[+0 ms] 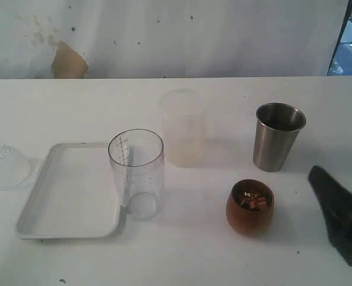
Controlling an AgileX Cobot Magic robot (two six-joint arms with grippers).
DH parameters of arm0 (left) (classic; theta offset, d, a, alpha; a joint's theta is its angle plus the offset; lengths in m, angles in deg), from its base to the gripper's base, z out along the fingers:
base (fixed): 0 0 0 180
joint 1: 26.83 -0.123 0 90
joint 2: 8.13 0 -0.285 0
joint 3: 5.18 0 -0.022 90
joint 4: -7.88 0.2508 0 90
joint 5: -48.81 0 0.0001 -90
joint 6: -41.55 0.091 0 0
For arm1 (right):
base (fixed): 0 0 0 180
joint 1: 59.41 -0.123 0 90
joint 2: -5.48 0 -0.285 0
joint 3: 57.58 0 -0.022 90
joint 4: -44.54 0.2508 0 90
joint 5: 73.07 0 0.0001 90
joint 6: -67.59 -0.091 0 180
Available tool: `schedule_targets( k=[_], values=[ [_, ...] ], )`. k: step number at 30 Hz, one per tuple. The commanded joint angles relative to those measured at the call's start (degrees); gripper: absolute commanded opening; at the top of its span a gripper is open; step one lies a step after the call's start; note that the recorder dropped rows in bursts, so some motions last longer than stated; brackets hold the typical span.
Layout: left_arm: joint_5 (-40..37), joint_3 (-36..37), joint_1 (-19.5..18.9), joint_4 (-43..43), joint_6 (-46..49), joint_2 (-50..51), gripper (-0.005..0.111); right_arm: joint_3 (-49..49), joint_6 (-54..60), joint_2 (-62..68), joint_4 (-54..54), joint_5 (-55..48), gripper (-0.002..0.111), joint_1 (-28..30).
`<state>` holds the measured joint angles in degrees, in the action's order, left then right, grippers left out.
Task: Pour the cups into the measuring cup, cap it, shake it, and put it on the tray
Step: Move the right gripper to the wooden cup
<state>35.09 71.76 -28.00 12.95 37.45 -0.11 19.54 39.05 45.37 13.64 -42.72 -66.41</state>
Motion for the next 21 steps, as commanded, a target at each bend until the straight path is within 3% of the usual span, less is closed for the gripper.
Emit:
schedule_targets(
  k=[1, 6, 21],
  values=[
    [0.2, 0.3, 0.2, -0.4, -0.1, -0.2, 0.0, 0.1, -1.3, 12.5, -7.9, 6.9, 0.104, 0.2],
    [0.2, 0.3, 0.2, -0.4, -0.1, -0.2, 0.0, 0.1, 7.8, 27.9, -11.1, 20.5, 0.104, 0.2],
    [0.2, 0.3, 0.2, -0.4, -0.1, -0.2, 0.0, -6.1, 14.7, 54.6, -10.8, 25.3, 0.104, 0.2]
  ],
)
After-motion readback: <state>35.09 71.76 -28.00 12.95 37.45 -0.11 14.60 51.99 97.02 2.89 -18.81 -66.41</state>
